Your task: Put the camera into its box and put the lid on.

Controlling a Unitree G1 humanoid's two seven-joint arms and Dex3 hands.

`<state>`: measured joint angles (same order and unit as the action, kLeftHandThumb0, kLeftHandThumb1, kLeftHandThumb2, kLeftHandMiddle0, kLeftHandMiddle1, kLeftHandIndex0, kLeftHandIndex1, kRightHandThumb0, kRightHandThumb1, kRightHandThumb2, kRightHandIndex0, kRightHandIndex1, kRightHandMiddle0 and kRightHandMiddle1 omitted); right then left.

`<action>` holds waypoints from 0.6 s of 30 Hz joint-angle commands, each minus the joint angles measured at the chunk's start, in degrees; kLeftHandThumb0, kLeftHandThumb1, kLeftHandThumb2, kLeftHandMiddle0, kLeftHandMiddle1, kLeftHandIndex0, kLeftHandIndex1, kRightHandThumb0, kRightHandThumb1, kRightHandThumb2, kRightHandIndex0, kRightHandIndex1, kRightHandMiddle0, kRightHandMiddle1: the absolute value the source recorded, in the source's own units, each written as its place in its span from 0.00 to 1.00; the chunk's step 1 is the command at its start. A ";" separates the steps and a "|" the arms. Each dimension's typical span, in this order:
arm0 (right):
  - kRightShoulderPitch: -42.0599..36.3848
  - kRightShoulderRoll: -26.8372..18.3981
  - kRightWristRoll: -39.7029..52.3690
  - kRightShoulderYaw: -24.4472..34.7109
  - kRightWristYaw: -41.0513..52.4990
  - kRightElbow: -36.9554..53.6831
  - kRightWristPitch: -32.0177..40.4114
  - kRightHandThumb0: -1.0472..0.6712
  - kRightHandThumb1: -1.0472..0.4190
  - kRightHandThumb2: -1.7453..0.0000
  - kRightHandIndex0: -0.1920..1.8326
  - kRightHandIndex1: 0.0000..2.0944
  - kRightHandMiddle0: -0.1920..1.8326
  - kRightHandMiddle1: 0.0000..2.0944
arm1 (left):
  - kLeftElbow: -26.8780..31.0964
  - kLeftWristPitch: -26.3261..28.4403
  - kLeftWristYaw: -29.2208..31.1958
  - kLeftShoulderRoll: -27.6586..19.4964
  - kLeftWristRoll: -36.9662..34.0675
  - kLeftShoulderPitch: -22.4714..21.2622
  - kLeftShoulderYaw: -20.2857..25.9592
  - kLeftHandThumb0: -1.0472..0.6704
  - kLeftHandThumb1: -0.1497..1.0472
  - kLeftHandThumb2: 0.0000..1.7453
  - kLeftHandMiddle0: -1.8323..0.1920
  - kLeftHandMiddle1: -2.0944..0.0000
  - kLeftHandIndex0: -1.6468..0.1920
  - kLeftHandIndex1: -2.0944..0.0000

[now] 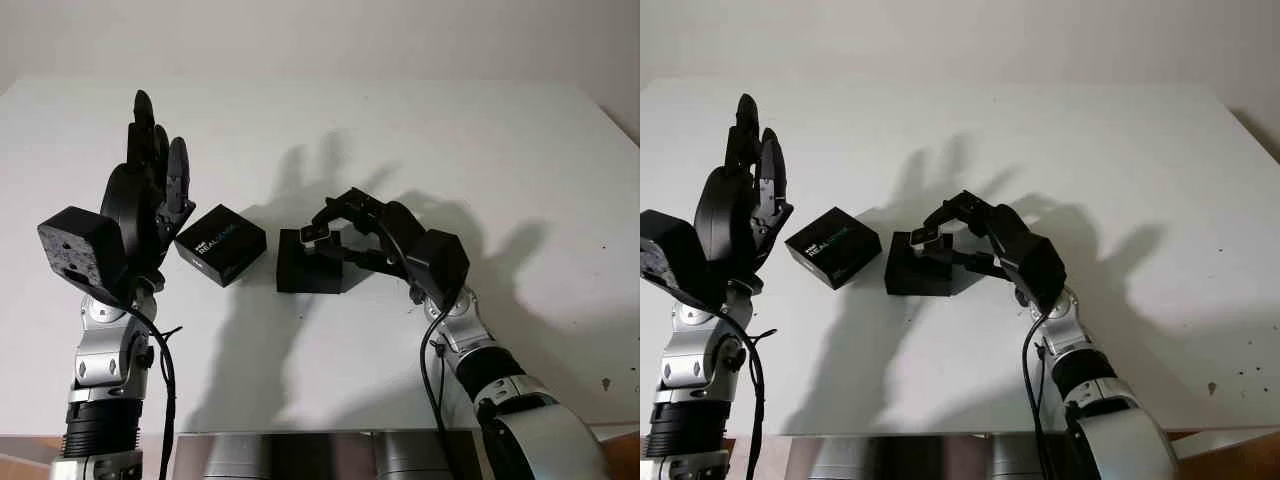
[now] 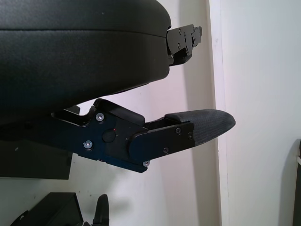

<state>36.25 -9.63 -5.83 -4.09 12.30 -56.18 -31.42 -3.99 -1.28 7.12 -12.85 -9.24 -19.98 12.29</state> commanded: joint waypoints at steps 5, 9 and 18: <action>-1.80 0.52 -0.29 -0.51 1.40 3.40 0.19 0.31 0.08 0.97 0.28 0.03 0.30 0.69 | 0.79 0.10 -0.08 -0.37 0.14 0.13 0.06 0.20 1.00 0.35 1.00 1.00 1.00 1.00; -2.39 -0.43 -3.26 -2.18 0.46 5.13 0.72 0.30 0.08 0.97 0.27 0.02 0.29 0.68 | 0.94 0.09 0.19 -0.40 -0.06 0.20 0.06 0.20 1.00 0.35 1.00 1.00 1.00 1.00; -3.33 -0.51 -5.55 -2.92 -2.36 7.42 1.86 0.31 0.08 0.97 0.26 0.02 0.29 0.68 | 1.01 -0.24 0.22 -0.45 0.04 0.31 0.03 0.20 1.00 0.36 1.00 1.00 1.00 1.00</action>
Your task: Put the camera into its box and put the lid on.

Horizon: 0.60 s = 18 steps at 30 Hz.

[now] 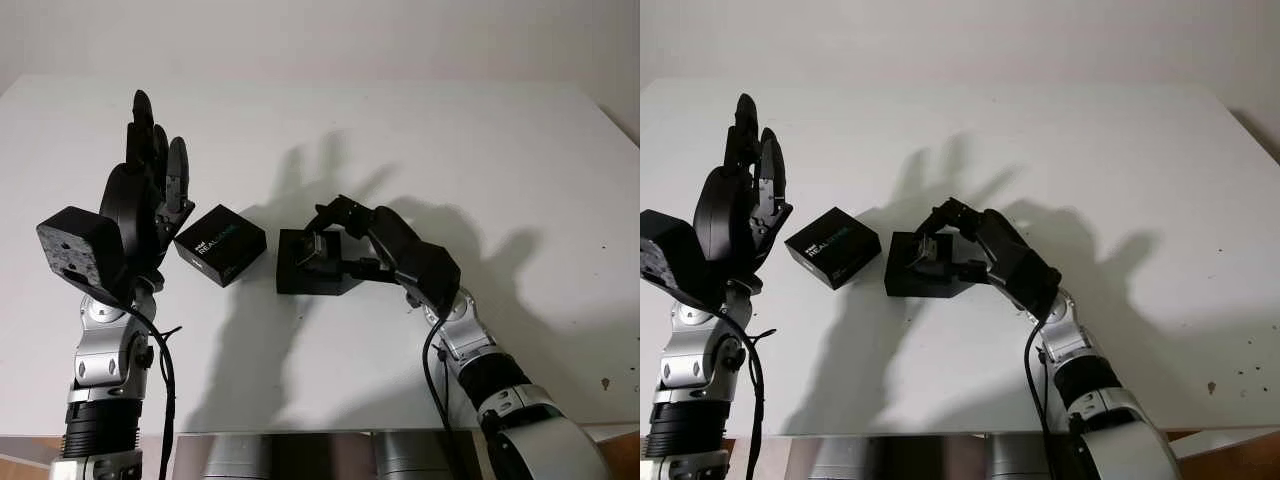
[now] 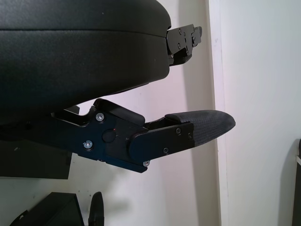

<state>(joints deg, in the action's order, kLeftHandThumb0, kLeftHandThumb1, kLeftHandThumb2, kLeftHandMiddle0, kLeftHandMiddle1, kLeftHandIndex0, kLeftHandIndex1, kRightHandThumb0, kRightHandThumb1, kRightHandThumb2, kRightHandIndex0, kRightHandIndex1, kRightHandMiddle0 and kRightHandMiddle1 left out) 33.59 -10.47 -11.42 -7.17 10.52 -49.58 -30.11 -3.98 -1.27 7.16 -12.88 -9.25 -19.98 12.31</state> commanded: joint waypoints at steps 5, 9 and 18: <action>-2.13 0.85 -0.86 -0.49 -3.25 2.09 0.06 0.33 0.07 0.97 0.25 0.02 0.27 0.68 | 0.78 -0.36 0.14 -0.26 -0.16 0.19 0.17 0.20 1.00 0.36 1.00 1.00 1.00 1.00; -2.69 1.41 -1.49 -0.91 -5.29 1.63 -0.60 0.34 0.07 0.97 0.25 0.02 0.27 0.67 | 0.77 -0.36 0.05 -0.31 -0.06 0.20 0.16 0.20 1.00 0.35 1.00 1.00 1.00 1.00; -3.58 1.94 -1.45 -0.87 -7.39 0.92 -1.04 0.34 0.06 0.97 0.25 0.03 0.26 0.68 | 1.18 -0.04 -0.11 -0.15 -0.42 0.26 0.46 0.20 1.00 0.35 1.00 1.00 1.00 1.00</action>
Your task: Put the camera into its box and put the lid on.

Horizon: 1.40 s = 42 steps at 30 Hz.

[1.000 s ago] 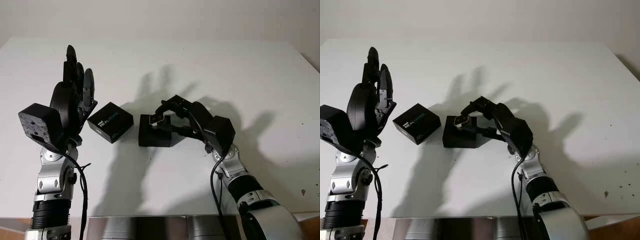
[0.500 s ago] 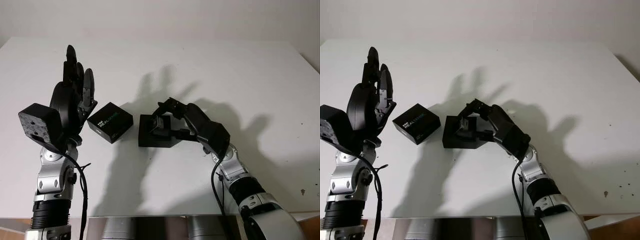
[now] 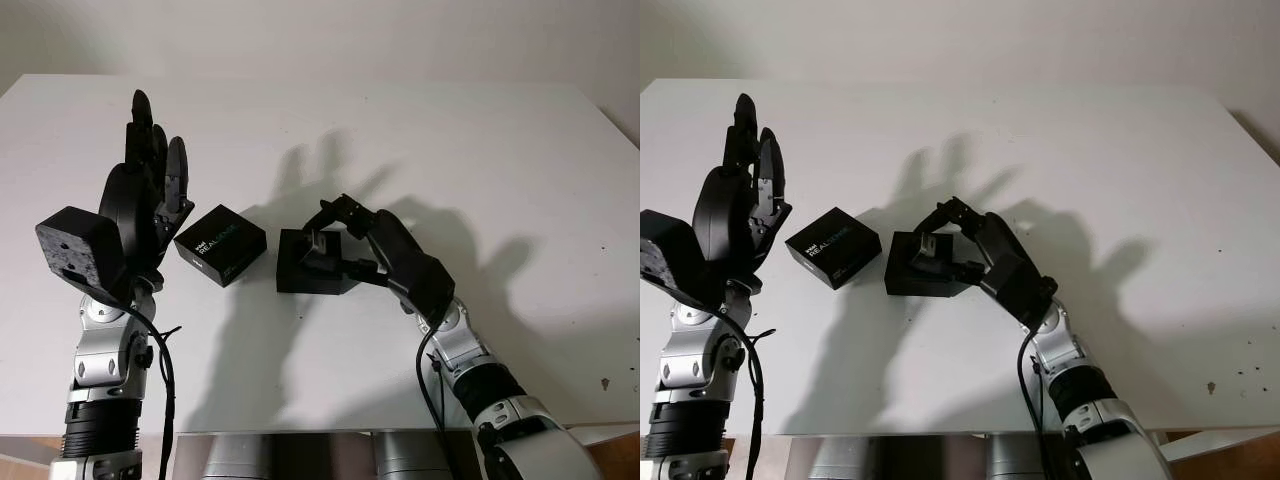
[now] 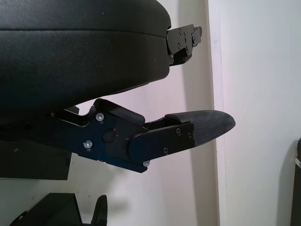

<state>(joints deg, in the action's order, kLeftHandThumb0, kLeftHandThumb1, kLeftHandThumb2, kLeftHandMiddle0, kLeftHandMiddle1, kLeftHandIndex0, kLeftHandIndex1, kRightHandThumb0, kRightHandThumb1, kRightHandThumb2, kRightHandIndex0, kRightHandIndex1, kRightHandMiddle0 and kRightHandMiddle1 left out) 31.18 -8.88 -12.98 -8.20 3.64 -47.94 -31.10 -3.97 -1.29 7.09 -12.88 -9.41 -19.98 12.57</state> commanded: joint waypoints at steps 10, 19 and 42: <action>-1.58 2.23 7.44 3.68 3.20 0.34 0.77 0.31 0.07 0.97 0.26 0.03 0.27 0.69 | 0.81 0.09 0.23 -0.51 0.01 0.07 0.04 0.20 1.00 0.35 1.00 1.00 1.00 1.00; -2.83 5.18 13.45 5.75 6.90 7.84 4.31 0.31 0.07 0.97 0.28 0.03 0.29 0.69 | 0.75 -0.18 0.37 -0.60 -0.08 0.12 0.26 0.21 1.00 0.36 1.00 1.00 1.00 1.00; -2.12 6.61 11.79 5.05 8.41 7.64 6.76 0.33 0.08 0.97 0.26 0.02 0.28 0.70 | 0.90 -0.24 0.29 -0.38 -0.04 0.26 0.10 0.20 1.00 0.36 1.00 1.00 1.00 1.00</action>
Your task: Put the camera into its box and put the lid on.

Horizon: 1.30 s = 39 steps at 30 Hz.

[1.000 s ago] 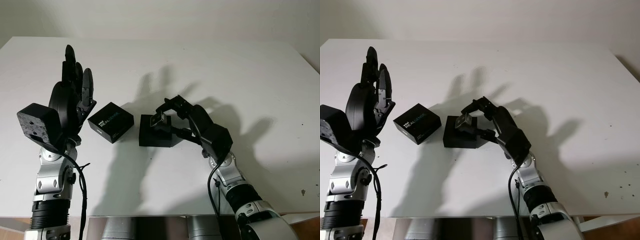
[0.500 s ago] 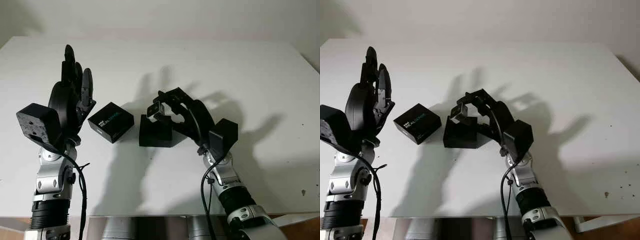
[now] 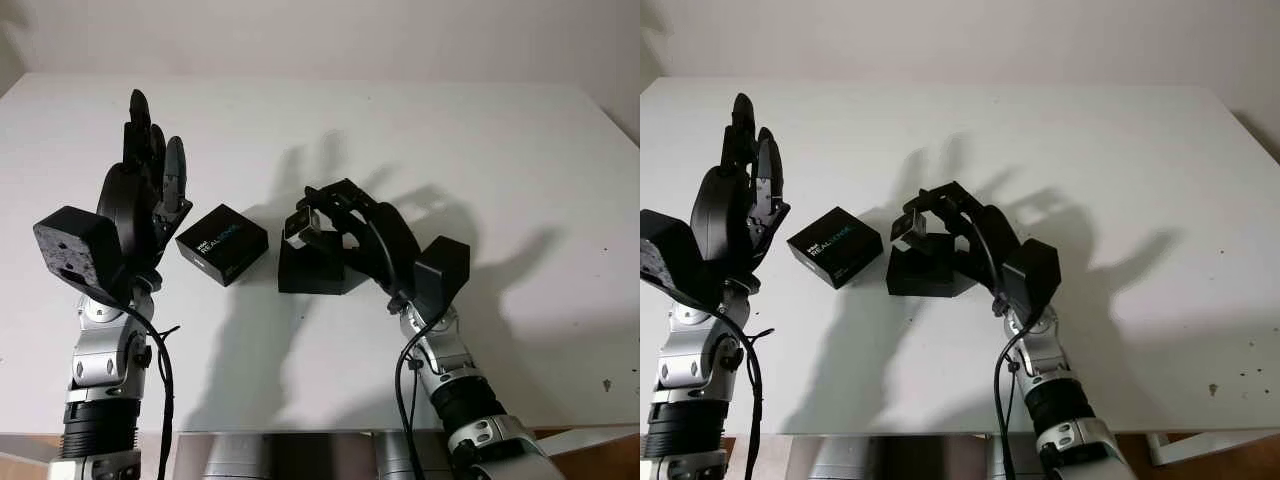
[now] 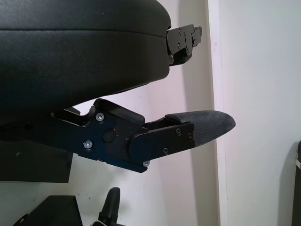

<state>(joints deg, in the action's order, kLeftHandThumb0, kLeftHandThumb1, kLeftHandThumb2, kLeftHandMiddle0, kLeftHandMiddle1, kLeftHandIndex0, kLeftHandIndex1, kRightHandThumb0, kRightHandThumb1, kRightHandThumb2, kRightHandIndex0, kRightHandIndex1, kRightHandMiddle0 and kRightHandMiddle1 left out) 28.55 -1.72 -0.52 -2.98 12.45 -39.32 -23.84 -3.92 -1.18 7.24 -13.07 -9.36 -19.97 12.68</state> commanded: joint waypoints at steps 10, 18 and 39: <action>1.98 -1.67 -3.85 -0.54 -2.32 -5.05 -1.72 0.33 0.08 0.97 0.25 0.02 0.28 0.69 | 0.59 -0.38 0.71 -0.42 0.02 0.24 -0.07 0.20 1.00 0.36 1.00 1.00 1.00 1.00; 2.72 -2.17 -4.30 -0.55 -2.43 -6.71 -2.45 0.34 0.08 0.97 0.25 0.02 0.28 0.69 | 0.72 -0.39 0.33 -0.12 0.04 0.17 -0.02 0.20 1.00 0.36 1.00 1.00 1.00 1.00; 2.57 -3.97 -4.87 -0.62 -1.96 -6.63 -4.55 0.32 0.08 0.97 0.26 0.03 0.28 0.69 | 0.81 -0.03 0.40 -0.27 -0.02 0.15 -0.01 0.20 1.00 0.35 1.00 1.00 1.00 1.00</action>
<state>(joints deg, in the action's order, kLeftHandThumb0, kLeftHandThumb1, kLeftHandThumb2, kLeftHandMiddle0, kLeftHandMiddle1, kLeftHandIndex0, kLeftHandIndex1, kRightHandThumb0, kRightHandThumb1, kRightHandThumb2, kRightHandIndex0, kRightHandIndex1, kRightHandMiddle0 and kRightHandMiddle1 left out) 31.02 -5.35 -5.56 -3.67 10.35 -46.78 -27.63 -3.92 -1.21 7.64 -13.09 -9.35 -19.96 12.69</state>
